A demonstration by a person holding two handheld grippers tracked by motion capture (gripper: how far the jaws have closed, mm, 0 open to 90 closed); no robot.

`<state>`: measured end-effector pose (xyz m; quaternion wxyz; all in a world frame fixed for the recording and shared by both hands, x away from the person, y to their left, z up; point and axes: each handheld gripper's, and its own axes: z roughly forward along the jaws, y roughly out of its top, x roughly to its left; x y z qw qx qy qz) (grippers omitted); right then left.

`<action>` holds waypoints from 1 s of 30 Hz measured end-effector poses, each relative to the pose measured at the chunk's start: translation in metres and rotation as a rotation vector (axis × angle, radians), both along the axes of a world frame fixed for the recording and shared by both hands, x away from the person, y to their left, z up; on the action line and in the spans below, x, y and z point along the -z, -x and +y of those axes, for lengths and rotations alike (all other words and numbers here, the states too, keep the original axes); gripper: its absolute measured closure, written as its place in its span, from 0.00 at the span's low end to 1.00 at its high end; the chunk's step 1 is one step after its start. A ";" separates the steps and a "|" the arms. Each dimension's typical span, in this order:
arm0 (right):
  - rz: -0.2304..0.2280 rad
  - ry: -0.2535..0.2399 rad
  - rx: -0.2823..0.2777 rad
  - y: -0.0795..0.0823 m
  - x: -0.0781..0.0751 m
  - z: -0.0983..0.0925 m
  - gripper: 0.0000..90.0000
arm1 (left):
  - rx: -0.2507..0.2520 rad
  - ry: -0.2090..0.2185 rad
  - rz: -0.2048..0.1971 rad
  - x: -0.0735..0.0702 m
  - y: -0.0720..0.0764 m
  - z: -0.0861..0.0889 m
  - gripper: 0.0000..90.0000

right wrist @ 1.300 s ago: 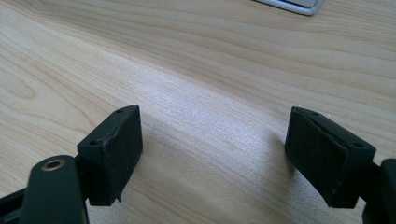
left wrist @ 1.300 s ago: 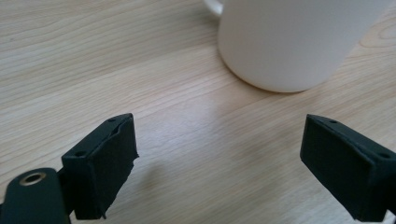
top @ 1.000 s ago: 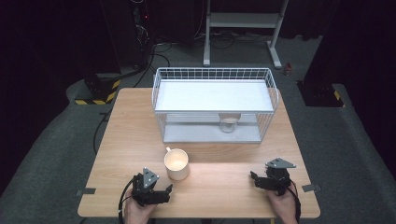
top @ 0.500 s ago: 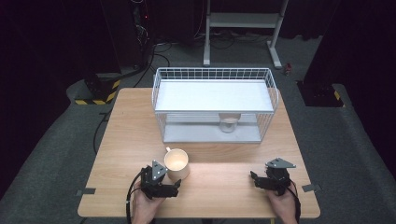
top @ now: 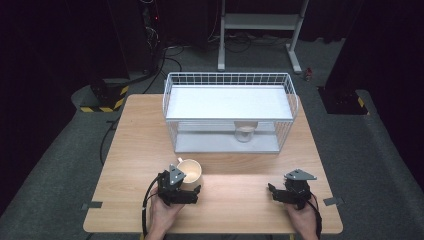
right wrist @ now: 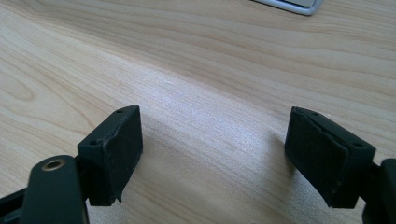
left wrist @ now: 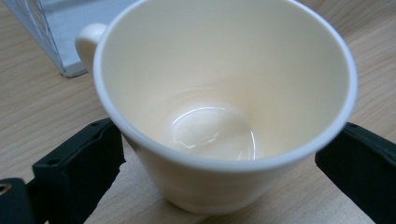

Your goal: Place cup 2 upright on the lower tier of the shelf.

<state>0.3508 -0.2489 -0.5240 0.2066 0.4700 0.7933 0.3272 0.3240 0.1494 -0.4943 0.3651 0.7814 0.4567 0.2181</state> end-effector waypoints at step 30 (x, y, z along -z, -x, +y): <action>-0.002 0.001 0.000 0.000 0.000 0.000 0.21 | -0.016 0.000 -0.021 -0.001 -0.008 -0.006 0.10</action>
